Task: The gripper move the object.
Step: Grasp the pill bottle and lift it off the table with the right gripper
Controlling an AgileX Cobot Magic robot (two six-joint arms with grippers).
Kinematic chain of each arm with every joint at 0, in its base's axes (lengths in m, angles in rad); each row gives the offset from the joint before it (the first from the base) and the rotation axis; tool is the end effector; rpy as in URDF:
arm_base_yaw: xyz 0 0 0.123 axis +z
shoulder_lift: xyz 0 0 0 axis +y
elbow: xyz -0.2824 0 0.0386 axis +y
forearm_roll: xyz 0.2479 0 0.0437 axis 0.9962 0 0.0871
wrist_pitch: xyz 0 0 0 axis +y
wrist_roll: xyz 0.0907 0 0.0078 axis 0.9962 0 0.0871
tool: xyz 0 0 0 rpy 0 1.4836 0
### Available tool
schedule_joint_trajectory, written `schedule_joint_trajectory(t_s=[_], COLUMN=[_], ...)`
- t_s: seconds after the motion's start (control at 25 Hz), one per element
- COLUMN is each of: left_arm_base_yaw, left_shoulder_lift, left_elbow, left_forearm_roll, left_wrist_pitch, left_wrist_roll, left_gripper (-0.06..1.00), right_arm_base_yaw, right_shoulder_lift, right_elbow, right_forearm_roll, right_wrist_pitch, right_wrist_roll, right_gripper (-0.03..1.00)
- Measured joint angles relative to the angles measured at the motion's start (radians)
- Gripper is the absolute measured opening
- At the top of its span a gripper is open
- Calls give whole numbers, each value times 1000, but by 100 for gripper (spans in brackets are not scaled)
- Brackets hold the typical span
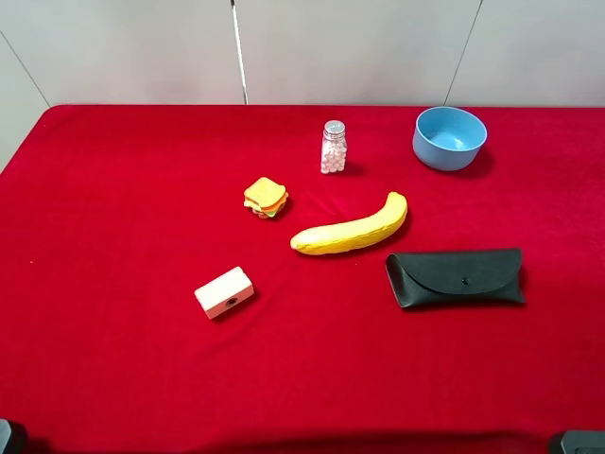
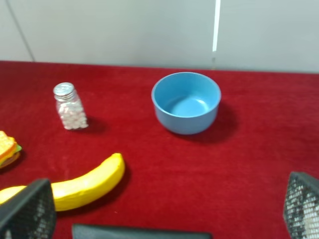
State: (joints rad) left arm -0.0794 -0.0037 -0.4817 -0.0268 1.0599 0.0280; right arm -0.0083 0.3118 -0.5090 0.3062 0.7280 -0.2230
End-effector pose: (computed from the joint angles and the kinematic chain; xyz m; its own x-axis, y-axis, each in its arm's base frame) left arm -0.0035 -0.0019 0.2722 -0.4651 0.0519 -0.8837 0.1068 0.9943 0.0022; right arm 0.0591 0.0178 0.3013 -0.4093 0.0120 -0.9123 -0.1714 0.9811 0.0898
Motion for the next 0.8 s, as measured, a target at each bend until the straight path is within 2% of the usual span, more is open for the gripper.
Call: schedule_joint_trajectory(t_s=[0.2, 0.44, 0.56, 0.8], left_arm_base_yaw=[0, 0, 0, 0], left_shoulder_lift=[0, 0, 0, 0], left_elbow=[0, 0, 0, 0], left_forearm_roll=[0, 0, 0, 0], left_wrist_pitch=[0, 0, 0, 0], left_wrist_roll=[0, 0, 0, 0], left_gripper=[99, 99, 99, 99], right_arm_base_yaw=[0, 18, 97, 268], right_shoulder_lift=[183, 401, 492, 651], right_elbow=[-24, -90, -98, -99], right_forearm_roll=[83, 112, 112, 113], right_wrist_pitch=[-51, -69, -122, -319], right_wrist_roll=[-64, -69, -69, -64], right_gripper=[69, 69, 69, 69])
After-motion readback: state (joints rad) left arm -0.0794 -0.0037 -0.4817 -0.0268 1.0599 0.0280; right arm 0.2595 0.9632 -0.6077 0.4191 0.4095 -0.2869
